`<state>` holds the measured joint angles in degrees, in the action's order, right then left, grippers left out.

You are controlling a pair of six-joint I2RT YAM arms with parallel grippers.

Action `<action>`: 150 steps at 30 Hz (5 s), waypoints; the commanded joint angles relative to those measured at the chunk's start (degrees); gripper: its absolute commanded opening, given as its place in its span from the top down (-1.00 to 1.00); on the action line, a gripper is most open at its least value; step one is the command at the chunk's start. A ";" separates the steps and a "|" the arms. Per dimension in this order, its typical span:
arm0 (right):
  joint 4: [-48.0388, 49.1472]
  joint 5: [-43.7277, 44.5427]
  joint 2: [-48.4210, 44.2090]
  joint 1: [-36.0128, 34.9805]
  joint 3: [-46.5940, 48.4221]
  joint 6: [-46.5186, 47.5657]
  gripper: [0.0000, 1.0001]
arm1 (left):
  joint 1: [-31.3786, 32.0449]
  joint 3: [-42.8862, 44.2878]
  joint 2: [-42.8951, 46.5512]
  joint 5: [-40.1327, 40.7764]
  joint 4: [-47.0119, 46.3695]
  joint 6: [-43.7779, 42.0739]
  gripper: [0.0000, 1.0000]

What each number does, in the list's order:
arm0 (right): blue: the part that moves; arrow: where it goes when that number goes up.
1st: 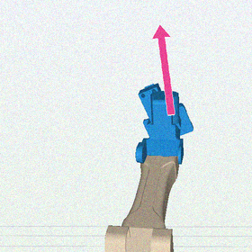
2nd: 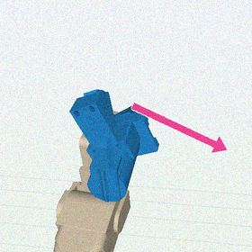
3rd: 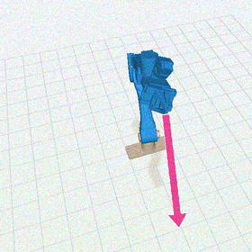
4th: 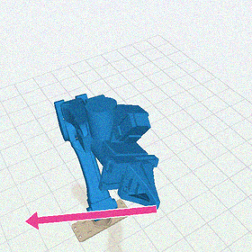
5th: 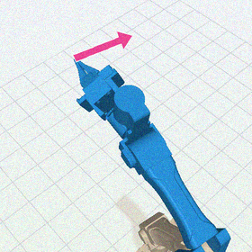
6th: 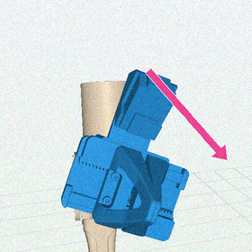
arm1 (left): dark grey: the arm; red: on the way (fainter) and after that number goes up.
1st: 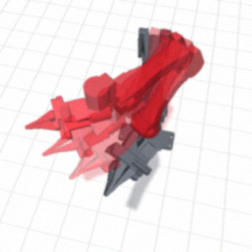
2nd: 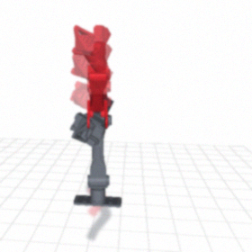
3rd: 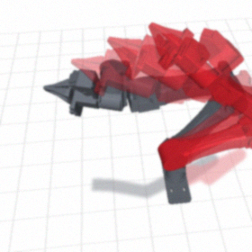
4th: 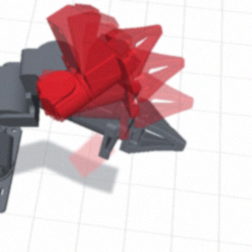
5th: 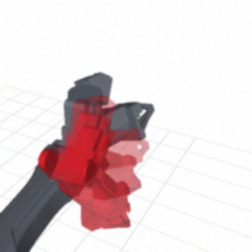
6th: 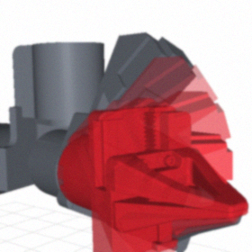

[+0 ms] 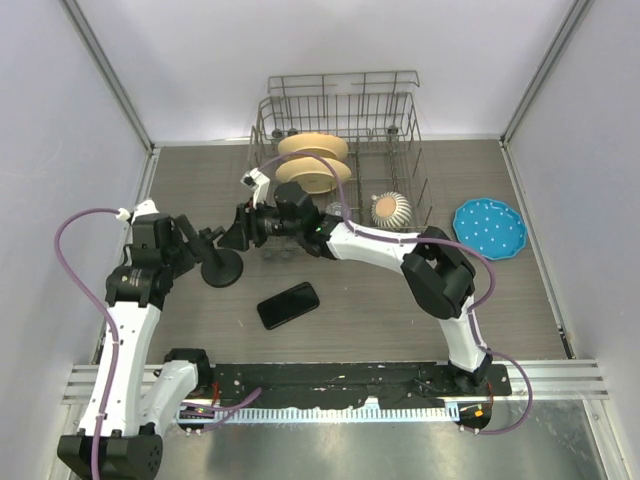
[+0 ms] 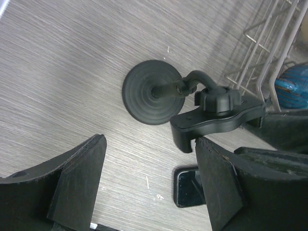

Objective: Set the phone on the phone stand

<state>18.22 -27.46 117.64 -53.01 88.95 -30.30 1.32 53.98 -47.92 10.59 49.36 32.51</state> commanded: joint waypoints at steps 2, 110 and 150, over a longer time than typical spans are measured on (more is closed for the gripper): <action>8.23 2.41 -1.36 -2.53 -0.26 -4.32 -0.01 | -0.36 0.87 2.22 5.31 -1.03 -0.78 -0.57; -25.95 47.94 -85.48 -1.39 -61.44 -6.96 -0.87 | 55.97 8.78 -45.41 -11.49 -4.01 -34.27 -1.00; -26.92 48.56 -88.38 -1.39 -63.02 -7.75 -0.87 | 56.34 11.85 -55.08 -6.97 -5.77 -31.72 -1.00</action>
<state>-11.66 21.02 29.12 -54.48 24.91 -37.47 58.61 65.45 -101.03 5.67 44.27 2.28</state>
